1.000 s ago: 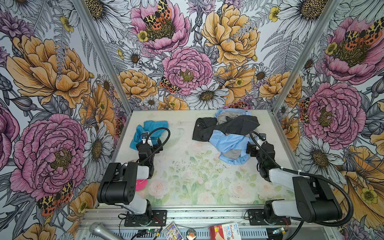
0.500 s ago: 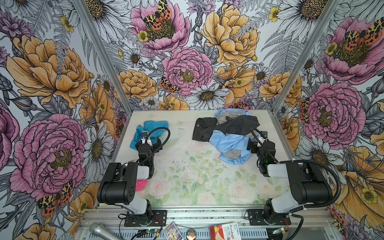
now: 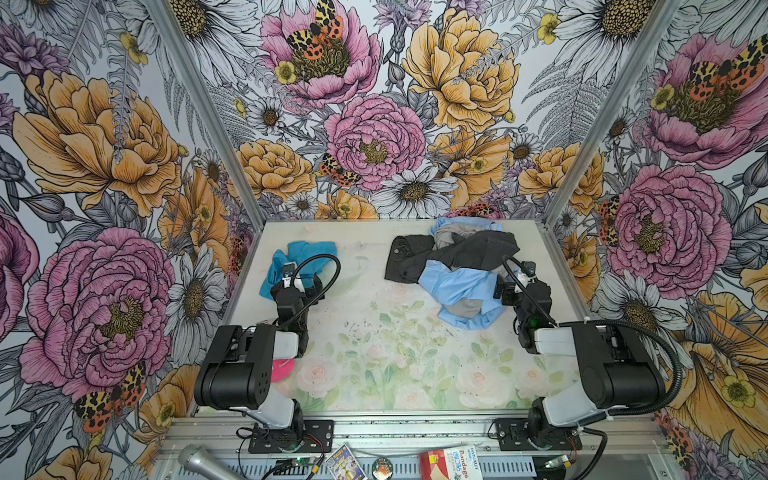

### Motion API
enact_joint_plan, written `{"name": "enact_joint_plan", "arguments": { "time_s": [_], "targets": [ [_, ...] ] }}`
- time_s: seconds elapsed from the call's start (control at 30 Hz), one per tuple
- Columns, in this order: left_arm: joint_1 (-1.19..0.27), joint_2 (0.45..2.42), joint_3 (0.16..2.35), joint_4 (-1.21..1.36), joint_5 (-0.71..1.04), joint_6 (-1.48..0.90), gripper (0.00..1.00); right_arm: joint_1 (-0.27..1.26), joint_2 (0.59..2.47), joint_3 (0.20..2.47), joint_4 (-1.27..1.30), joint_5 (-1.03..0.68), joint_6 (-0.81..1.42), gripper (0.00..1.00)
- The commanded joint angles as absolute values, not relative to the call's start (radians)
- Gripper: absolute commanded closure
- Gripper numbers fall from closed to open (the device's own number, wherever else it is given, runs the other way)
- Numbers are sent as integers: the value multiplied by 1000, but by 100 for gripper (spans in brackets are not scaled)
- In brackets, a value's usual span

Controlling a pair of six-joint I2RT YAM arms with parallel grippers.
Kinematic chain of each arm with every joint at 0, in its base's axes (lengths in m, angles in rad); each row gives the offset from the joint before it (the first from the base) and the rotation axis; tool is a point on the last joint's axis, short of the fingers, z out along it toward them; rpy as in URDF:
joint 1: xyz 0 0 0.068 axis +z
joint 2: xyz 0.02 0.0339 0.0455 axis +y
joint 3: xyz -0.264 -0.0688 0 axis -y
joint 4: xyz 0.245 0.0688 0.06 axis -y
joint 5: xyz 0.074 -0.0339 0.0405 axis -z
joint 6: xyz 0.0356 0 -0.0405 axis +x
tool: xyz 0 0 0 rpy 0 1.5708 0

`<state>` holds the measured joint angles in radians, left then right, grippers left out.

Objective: Pick out a specific cloth from the pile

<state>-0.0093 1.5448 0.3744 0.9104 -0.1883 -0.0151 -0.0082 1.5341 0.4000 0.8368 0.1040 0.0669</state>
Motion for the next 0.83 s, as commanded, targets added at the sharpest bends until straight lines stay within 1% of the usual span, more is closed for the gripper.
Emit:
{"name": "enact_joint_plan", "arguments": {
  "time_s": [0.0, 0.8],
  "targets": [
    [-14, 1547, 377, 938, -202, -2, 1, -15, 1538, 393, 870, 100, 80, 0],
    [-11, 1548, 376, 938, -190, -1, 1, -15, 1538, 394, 870, 99, 79, 1]
  ]
}}
